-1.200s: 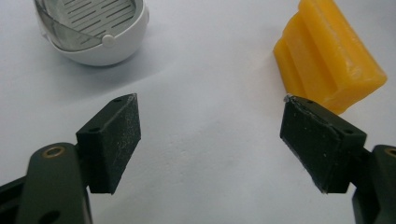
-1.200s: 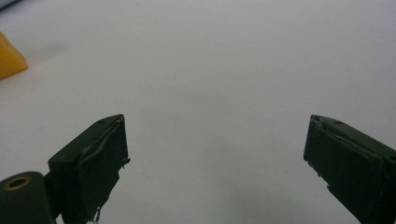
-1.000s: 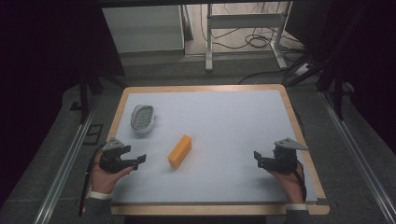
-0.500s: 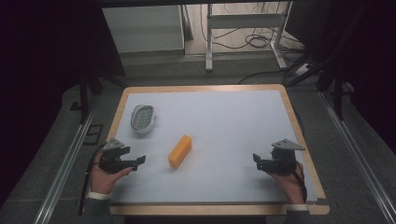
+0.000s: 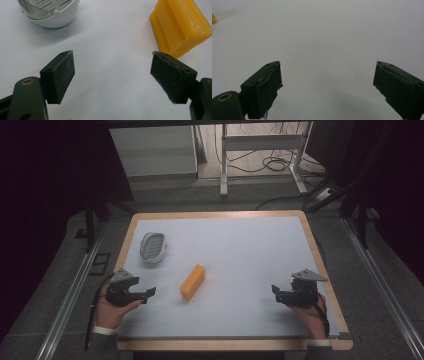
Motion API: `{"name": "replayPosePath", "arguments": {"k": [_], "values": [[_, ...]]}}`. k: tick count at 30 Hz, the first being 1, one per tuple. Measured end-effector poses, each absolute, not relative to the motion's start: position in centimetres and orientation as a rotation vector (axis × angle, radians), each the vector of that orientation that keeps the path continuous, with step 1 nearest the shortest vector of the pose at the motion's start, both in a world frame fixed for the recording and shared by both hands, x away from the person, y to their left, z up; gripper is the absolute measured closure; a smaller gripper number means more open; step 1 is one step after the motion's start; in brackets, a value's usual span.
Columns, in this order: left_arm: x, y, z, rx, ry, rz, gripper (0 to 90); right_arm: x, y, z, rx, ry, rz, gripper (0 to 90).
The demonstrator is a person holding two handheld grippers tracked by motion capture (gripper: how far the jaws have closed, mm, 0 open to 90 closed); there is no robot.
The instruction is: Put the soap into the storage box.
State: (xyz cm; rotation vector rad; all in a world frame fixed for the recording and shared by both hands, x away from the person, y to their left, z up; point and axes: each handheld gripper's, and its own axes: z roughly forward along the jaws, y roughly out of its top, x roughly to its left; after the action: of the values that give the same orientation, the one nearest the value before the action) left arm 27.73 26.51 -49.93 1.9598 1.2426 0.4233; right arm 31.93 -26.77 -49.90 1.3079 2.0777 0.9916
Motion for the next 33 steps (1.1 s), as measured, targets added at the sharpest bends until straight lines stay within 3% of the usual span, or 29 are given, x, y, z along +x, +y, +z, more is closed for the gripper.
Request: {"name": "replayPosePath", "arguments": {"k": [21,33], "values": [[28.0,22.1,-44.1,2.088,1.165,0.469,18.5,31.5,-27.5,-49.4,1.302,2.069,1.019,9.5],[29.2,20.3,-43.7,2.126,1.173,0.484,16.1,31.5,-27.5,-49.6,1.284,2.081,0.988,9.5]]}}
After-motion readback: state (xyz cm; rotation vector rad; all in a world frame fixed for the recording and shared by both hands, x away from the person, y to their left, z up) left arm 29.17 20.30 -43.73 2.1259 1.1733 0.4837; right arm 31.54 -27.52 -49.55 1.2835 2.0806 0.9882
